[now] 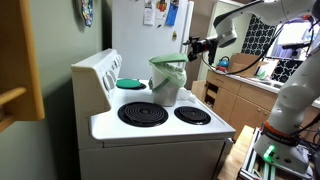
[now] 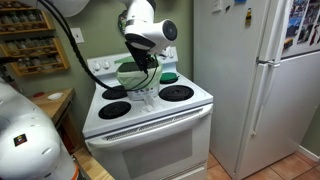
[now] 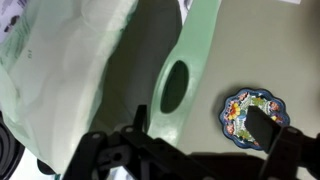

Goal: Open the lid on the bin

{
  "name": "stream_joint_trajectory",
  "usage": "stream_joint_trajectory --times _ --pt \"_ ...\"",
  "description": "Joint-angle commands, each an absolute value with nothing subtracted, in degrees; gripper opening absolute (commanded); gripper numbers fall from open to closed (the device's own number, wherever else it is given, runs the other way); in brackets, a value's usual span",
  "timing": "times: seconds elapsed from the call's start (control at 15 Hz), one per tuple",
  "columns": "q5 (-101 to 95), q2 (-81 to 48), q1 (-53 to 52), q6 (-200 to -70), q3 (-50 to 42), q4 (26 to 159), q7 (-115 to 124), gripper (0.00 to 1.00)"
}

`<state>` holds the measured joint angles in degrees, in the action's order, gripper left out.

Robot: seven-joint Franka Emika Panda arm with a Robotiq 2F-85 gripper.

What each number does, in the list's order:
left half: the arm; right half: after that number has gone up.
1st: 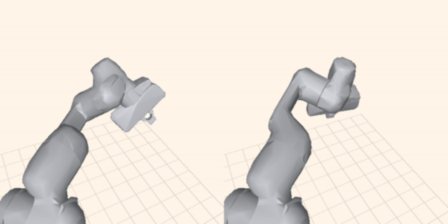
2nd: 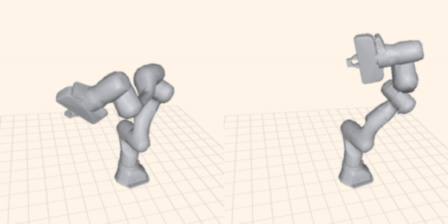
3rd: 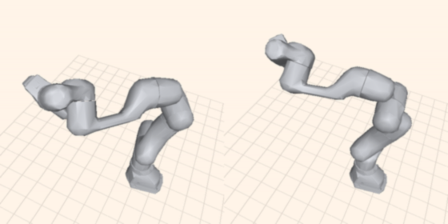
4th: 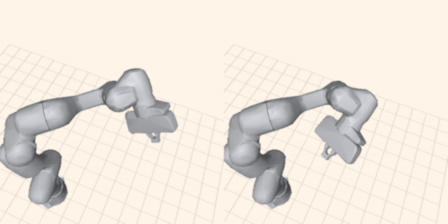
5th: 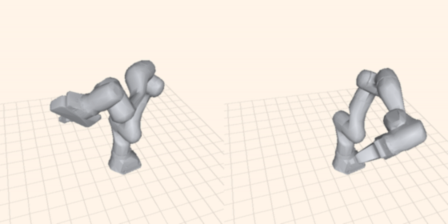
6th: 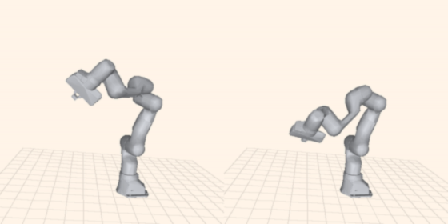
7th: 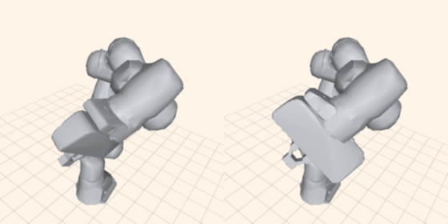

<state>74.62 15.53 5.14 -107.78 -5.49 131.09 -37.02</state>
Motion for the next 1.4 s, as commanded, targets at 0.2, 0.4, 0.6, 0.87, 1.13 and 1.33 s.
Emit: stream_joint_trajectory --times 0.2,0.4,0.6,0.87,1.13,1.33 --pt "72.5 12.7 4.7 -106.9 -4.4 122.6 -33.9 1.0" --pt "72.1 11.6 4.6 -106.5 -4.4 119.6 -33.9 1.0" --pt "73.5 9.4 4.2 -106.2 -4.5 116.7 -35.4 1.0" --pt "74.5 6.4 3.1 -106.0 -3.8 112.4 -36.3 1.0" --pt "75.2 4.3 1.9 -106.7 -2.6 109.1 -37.0 1.0" --pt "75.8 2.9 1.3 -108.2 -1.8 106.5 -39.6 1.0"
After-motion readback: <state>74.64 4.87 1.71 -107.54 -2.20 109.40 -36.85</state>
